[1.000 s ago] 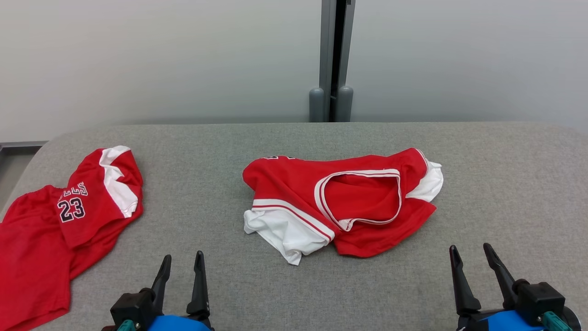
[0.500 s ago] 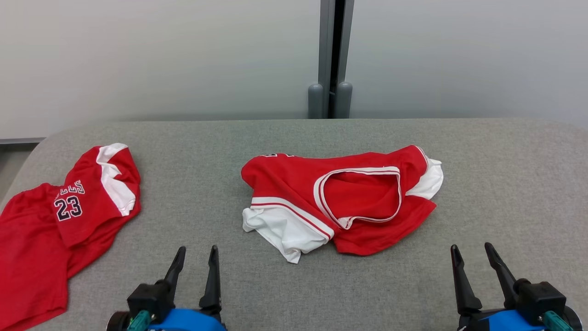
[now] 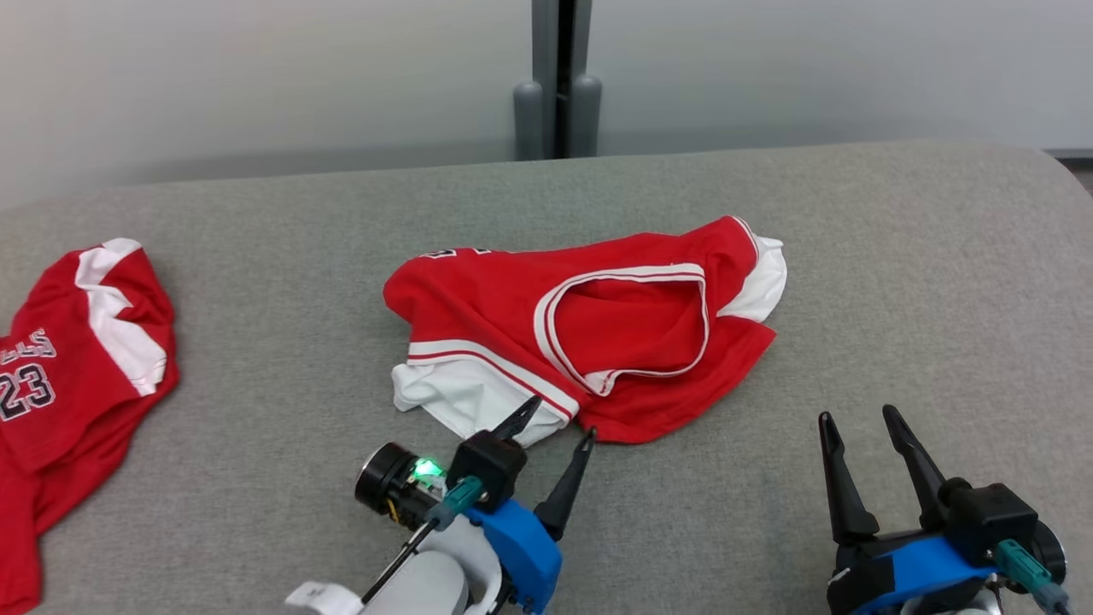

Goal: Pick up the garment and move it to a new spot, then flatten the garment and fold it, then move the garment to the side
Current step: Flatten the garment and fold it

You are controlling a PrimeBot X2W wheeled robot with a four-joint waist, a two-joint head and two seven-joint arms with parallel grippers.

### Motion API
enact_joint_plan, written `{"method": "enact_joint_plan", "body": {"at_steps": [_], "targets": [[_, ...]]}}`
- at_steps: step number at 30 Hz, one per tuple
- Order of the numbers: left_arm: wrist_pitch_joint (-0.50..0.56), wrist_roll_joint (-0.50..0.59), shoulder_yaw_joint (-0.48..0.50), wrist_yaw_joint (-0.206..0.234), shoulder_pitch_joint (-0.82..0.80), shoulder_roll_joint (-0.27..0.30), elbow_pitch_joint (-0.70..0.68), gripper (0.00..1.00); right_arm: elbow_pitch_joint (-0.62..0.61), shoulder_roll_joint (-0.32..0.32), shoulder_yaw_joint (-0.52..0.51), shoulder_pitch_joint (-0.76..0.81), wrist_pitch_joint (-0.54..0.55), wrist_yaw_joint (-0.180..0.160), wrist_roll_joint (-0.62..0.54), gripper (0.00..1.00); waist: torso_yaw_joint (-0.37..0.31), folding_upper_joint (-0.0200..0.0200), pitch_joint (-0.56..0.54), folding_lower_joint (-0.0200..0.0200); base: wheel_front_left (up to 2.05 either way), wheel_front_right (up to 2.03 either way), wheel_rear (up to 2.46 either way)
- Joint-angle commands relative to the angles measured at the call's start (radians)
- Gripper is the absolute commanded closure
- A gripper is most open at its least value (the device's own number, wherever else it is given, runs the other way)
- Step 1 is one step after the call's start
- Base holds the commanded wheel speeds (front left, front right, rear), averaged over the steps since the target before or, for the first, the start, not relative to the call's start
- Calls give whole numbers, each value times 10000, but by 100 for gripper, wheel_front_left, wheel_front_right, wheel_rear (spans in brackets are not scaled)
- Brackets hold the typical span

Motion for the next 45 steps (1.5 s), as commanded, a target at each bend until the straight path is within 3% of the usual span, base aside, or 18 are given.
{"method": "enact_joint_plan", "body": {"at_steps": [1, 10, 11, 12, 13, 14, 24, 30, 35, 39, 43, 45], "targets": [[63, -50, -177, -66, -351, 6, 151, 0, -17, -40, 47, -145, -6, 1, 6, 0, -90, 0, 98, -1, 0, 0, 0], [539, -389, -205, 210, -1609, 144, 2339, 0, -54, -40, 85, -491, -6, 1, 182, 0, -841, 0, 766, -1, 0, 0, 0], [538, -423, -171, 232, -1699, 147, 2503, 13, -63, -40, 70, -508, -6, 1, 196, 0, -883, 0, 799, -1, 0, 0, 0], [542, -465, -164, 232, -1780, 139, 2653, 55, -62, -38, 58, -515, -6, 1, 208, 0, -918, 0, 823, -1, 0, 0, 0], [519, -469, -191, 213, -1844, 125, 2774, 74, -58, -40, 34, -506, -6, 1, 231, 0, -938, 0, 838, -1, 0, 0, 0], [475, -482, -228, 192, -1876, 116, 2862, 100, -53, -38, 18, -499, -6, 1, 241, 0, -951, 0, 843, -1, 0, 0, 0], [-179, -846, -878, 24, -2428, -41, 2269, 100, 94, -40, -85, -423, -6, 1, 326, 0, -804, 0, 425, -1, 0, 0, 0], [482, -1623, -1875, 24, -3459, -73, 68, 100, 233, -43, -128, -283, -6, 1, 254, 0, -816, 0, 31, -1, 0, 0, 0], [973, -2768, -2327, 576, -4736, -57, -1763, 100, 278, -40, -115, -158, -5, 1, 285, 0, -989, 0, -208, -1, 0, 0, 0], [944, -3858, -2125, 1213, -5743, -60, -2533, 100, 303, -40, -109, -94, -6, 1, 323, 0, -1114, 0, -288, -1, 0, 0, 0], [968, -4584, -1615, 1807, -6341, -43, -2425, 100, 252, -39, -222, -132, -6, 1, 343, 0, -1099, 0, -182, -1, 0, 0, 0], [1164, -5052, -1171, 1892, -6253, 73, -2038, 100, 214, -39, -298, -212, -6, 1, 372, 0, -1051, 0, -63, -1, 0, 0, 0]]}}
